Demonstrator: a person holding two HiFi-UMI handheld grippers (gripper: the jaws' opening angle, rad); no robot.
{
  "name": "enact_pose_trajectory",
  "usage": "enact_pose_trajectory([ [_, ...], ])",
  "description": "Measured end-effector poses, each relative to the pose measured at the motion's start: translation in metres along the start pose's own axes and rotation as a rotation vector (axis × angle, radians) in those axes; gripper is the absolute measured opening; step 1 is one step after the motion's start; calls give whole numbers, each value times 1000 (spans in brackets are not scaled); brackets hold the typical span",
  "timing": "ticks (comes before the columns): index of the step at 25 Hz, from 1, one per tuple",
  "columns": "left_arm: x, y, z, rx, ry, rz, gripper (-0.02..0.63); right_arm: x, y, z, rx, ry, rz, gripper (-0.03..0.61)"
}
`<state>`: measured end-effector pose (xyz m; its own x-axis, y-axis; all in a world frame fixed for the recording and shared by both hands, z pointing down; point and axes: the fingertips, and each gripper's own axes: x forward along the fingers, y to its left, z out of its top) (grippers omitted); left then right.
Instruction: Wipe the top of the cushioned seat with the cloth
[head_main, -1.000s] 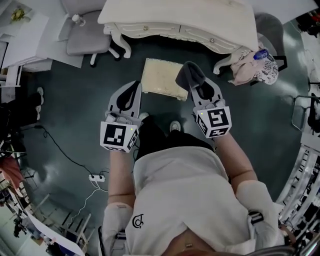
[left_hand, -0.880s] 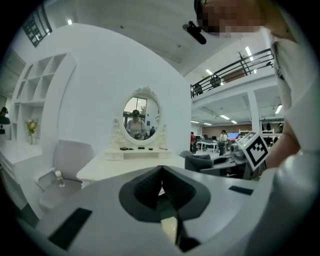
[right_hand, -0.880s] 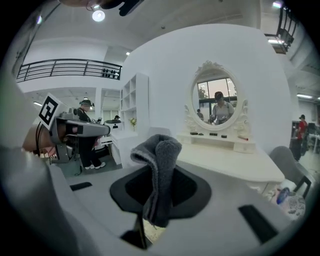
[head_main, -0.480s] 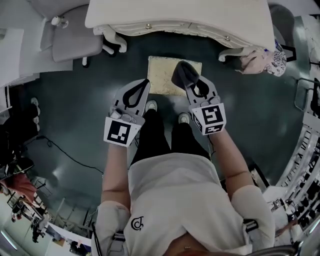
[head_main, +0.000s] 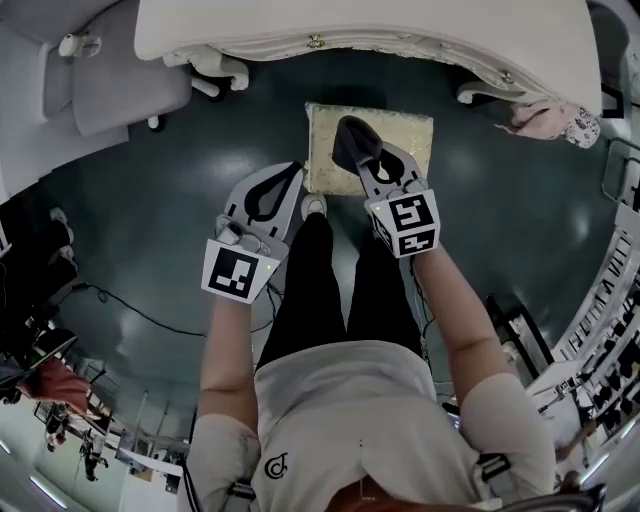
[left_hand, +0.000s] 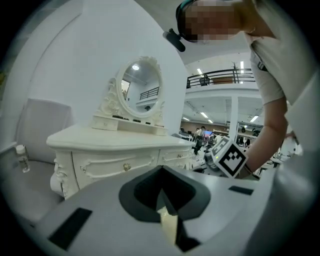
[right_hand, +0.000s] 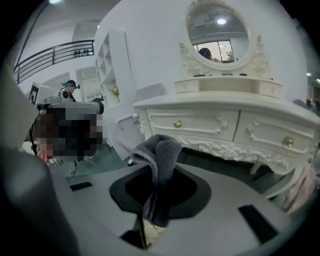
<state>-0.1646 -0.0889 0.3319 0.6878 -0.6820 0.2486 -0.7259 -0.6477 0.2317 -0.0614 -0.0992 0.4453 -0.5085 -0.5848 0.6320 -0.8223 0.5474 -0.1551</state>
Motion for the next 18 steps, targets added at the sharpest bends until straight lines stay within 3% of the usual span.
enact_pose_trajectory([
  [10, 17, 48, -98, -78, 54, -8, 12, 123, -12, -98, 19, 127, -14, 75],
  [18, 15, 59, -154, -144, 86, -23, 12, 174, -9, -136, 38, 193, -2, 75],
])
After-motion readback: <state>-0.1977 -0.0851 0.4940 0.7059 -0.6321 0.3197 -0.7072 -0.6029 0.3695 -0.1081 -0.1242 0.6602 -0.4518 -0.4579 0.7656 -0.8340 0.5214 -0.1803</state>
